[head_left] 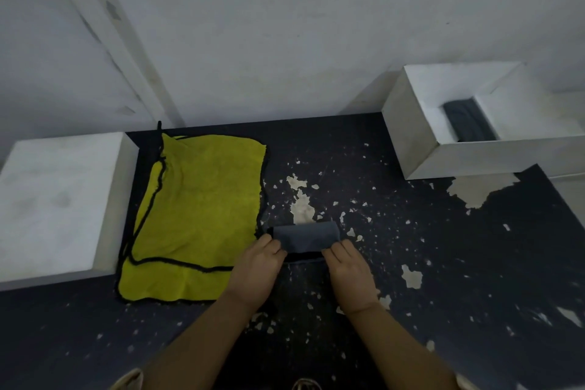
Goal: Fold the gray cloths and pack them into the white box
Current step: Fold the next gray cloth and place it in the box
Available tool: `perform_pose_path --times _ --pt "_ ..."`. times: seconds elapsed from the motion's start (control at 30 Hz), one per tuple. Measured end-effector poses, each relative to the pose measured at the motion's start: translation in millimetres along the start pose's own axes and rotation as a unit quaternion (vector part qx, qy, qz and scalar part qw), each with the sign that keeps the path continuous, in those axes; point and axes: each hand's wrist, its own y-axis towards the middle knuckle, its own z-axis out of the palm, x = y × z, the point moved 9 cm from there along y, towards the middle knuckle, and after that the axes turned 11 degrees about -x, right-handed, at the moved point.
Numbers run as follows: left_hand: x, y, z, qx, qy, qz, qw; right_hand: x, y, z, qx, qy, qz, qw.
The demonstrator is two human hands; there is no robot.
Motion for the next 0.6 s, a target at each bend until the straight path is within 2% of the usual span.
perform_pose_path --times 0.17,0.3,0.33,0.43,0.5,0.6 --pt "-2 -5 1 -0.007 -0.035 -0.002 0.999 1 2 2 0.010 -0.019 0.004 1.000" --pt "-3 -10 11 0.042 -0.124 -0.034 0.991 12 7 -1 0.030 -0.049 -0.040 0.998" --pt "-1 -10 13 0.056 -0.151 -0.055 0.985 12 7 0 0.044 -0.058 -0.034 0.997" --pt "6 -8 18 0.058 -0.175 -0.110 0.977 -2 8 2 0.071 -0.038 0.055 0.995" --pt "8 -4 18 0.049 -0.171 -0.144 0.973 -2 10 3 0.082 -0.034 0.061 0.994" --pt "11 -6 26 0.057 -0.149 -0.158 0.974 -9 6 16 0.146 -0.029 0.070 0.986"
